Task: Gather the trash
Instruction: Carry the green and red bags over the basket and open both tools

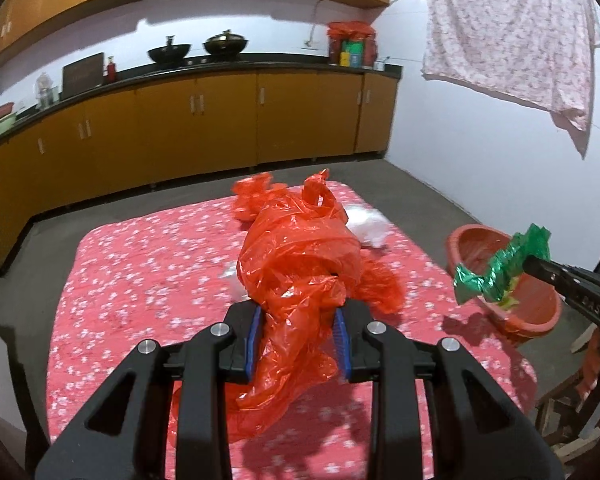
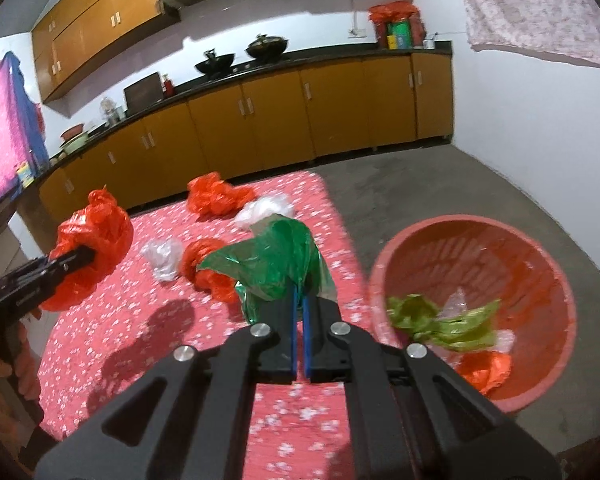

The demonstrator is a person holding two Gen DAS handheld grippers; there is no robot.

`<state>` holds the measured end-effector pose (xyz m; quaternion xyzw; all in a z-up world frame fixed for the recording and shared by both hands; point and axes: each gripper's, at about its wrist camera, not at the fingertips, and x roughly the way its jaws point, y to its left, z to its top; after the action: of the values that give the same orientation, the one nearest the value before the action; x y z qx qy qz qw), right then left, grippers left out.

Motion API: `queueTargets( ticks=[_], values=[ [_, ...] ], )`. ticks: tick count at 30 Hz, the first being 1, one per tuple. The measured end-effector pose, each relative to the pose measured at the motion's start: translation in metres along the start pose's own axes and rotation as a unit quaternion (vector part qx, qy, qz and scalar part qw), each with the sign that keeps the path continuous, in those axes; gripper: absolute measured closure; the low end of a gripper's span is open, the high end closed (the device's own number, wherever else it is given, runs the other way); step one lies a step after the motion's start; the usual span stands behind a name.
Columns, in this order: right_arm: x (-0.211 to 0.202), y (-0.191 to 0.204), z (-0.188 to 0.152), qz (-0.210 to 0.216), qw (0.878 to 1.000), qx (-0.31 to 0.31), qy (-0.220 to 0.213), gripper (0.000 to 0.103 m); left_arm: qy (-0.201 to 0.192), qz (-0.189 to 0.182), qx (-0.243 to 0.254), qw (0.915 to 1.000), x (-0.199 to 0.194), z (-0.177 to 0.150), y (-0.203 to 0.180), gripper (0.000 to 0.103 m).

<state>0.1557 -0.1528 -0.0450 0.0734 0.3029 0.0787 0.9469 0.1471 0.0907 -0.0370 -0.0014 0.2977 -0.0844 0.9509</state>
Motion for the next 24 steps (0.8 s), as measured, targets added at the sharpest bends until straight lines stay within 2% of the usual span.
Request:
queueTargets(
  ticks=[12,24],
  values=[
    [-0.027,-0.06,0.005,-0.062,0.997,0.037,-0.023,0.099,-0.001,-0.061,0.028,0.9977,0.015,0.012,-0.065,0.073],
    [-0.041,-0.12,0.01,-0.128,0.988,0.08,-0.034,0.099,0.012,-0.131,0.042,0.9904,0.037,0.018,-0.142,0.073]
  ],
)
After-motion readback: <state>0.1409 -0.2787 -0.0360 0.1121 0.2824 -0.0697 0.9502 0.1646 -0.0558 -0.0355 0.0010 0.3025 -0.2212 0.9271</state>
